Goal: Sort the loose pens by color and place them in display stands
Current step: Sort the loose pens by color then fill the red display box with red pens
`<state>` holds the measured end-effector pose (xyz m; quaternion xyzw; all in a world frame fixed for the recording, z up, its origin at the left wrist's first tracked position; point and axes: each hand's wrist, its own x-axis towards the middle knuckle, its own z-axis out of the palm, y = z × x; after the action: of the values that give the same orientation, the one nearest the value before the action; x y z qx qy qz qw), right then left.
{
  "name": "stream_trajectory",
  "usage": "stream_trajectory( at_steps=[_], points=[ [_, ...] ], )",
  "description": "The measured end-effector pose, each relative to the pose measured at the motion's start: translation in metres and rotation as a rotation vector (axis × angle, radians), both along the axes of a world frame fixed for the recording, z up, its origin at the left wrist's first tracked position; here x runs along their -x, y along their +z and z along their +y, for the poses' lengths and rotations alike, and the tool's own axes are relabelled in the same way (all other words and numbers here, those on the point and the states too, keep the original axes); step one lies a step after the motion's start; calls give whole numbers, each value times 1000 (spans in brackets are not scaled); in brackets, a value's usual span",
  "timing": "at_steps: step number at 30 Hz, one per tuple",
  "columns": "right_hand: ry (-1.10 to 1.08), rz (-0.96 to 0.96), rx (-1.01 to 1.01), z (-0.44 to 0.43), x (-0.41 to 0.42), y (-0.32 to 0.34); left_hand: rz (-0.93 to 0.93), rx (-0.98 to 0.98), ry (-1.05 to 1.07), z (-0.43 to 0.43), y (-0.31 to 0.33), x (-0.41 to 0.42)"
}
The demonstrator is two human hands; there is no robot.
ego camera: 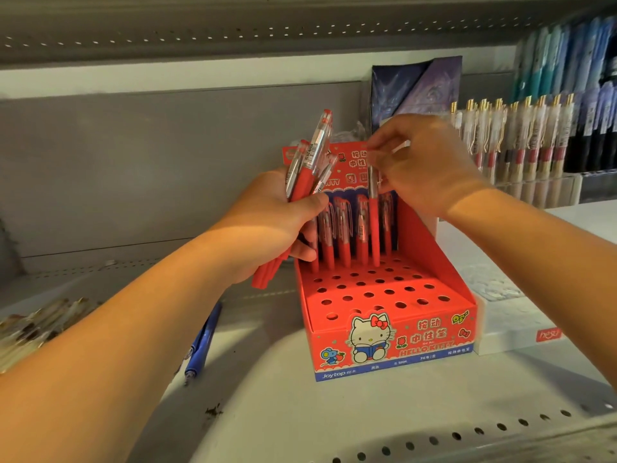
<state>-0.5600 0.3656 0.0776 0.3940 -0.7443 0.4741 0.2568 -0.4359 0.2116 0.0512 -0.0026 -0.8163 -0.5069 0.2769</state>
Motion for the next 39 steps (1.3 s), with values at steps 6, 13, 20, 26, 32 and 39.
stream_trajectory(
  at_steps=[6,13,20,26,32,39],
  points=[
    [-67,101,-70,-1,2,-4,-4,-23,-29,3,1,-2],
    [-8,40,-66,0,2,-5,-25,-38,-55,5,-1,-2],
    [-88,37,-278,1,2,-7,-12,-95,-73,7,1,-3],
    [-217,121,-487,7,-9,-2,-15,-95,-82,6,-1,-2],
    [-239,70,-637,8,-14,-3,-9,-94,-69,4,-1,-1],
    [201,-122,-124,0,-21,2,21,-119,-114,4,0,-2]
  ],
)
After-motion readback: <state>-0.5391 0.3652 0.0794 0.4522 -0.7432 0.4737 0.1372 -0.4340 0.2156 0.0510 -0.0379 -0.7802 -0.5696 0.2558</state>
